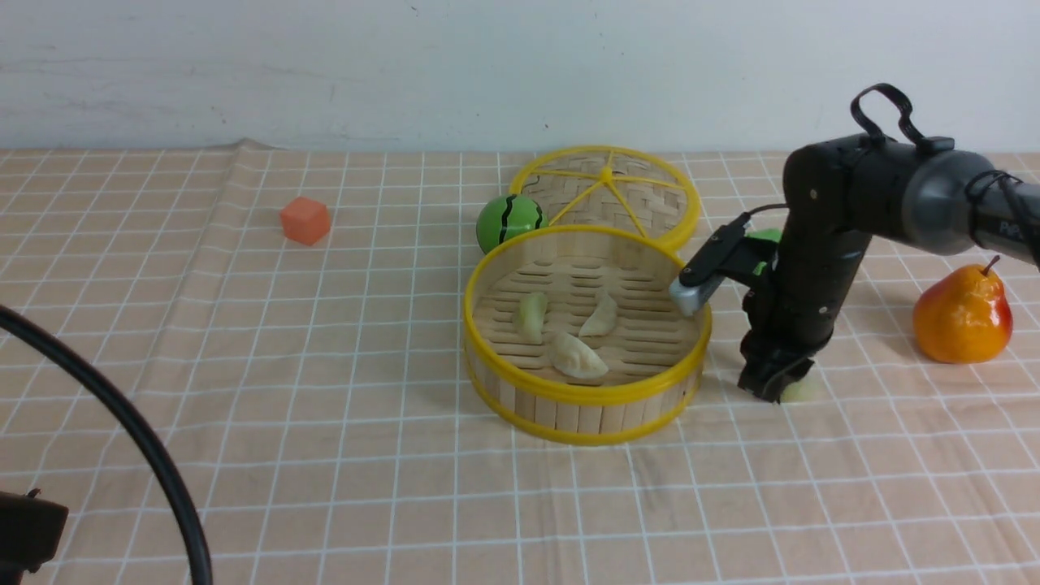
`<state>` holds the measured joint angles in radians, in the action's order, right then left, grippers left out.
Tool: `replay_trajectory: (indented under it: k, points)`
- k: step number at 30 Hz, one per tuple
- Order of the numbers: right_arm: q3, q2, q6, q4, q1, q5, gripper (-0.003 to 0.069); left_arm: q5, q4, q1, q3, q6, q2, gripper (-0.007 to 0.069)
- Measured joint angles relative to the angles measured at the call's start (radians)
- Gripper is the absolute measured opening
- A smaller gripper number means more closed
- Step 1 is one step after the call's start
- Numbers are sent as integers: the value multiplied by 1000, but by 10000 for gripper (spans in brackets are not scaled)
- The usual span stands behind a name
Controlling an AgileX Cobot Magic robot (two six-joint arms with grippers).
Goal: Put the dumplings into the steamer on the table with the brown tablecloth.
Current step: 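Place the dumpling in the bamboo steamer basket with the right gripper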
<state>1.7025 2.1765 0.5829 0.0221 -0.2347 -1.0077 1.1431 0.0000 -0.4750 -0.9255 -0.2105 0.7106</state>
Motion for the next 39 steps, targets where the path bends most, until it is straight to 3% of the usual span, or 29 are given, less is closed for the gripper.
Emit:
replay_trajectory:
  k: [8,17,29,32,35,39]
  points:
    - [128,-14,-118,45,-26,-150,200,0,0,0,0,0,0,21]
    - [423,-45,-246,-122,-174,-133,200,-2,0,0,0,3,0,27]
    - [428,126,-413,-31,-196,-141,202,48,0,0,0,3,0,38]
    - [428,134,-416,-31,-196,-135,246,48,0,0,0,3,0,39]
    - [428,136,-416,-31,-196,-136,346,50,0,0,0,3,0,40]
    - [428,113,-416,-31,-196,-182,423,58,0,0,9,3,-36,46]
